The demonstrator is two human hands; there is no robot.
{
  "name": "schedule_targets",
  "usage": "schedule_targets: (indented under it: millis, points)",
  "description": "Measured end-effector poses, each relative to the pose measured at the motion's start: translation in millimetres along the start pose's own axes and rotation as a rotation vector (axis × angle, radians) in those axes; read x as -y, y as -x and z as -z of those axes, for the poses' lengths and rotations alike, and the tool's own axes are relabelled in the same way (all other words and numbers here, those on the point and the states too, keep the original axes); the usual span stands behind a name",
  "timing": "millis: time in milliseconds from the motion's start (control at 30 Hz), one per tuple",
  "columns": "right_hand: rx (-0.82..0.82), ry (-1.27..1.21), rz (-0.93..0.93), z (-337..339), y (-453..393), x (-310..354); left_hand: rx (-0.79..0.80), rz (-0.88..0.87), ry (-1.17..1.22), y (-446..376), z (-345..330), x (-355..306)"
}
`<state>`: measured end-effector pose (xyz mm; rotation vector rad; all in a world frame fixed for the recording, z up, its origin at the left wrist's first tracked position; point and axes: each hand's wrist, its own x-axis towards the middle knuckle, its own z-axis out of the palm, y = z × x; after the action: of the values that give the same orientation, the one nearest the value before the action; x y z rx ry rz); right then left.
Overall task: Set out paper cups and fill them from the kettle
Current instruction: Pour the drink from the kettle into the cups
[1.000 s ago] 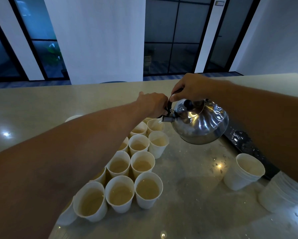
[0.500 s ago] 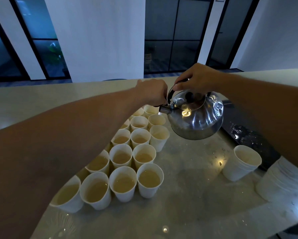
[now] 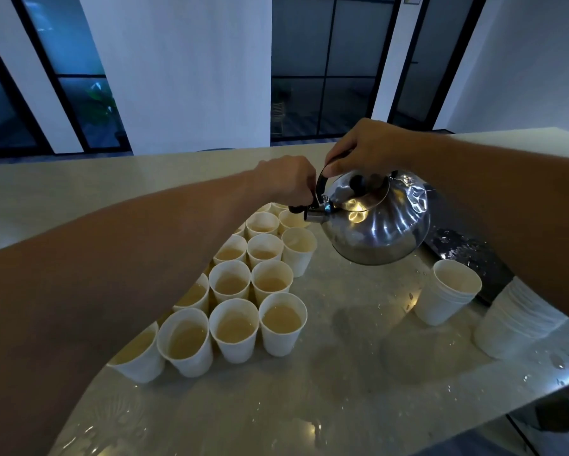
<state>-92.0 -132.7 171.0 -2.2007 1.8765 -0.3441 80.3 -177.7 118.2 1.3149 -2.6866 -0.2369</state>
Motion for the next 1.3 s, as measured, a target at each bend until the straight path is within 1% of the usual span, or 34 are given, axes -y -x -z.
schedule_targets:
  millis: [100,300,733,1300]
  points:
    - [0.006,0.017,-0.002,-1,2,1,0.016,0.009,0.017,2,-6,-1]
    - [0.035,0.106,0.016,-3,3,9,0.018,-0.03,-0.01,6,-15,-4]
    - [0.065,0.139,0.019,-1,2,9,0.015,-0.047,-0.028,6,-18,-5]
    - [0.082,0.179,0.033,-2,-6,8,0.047,-0.019,-0.026,8,-17,-5]
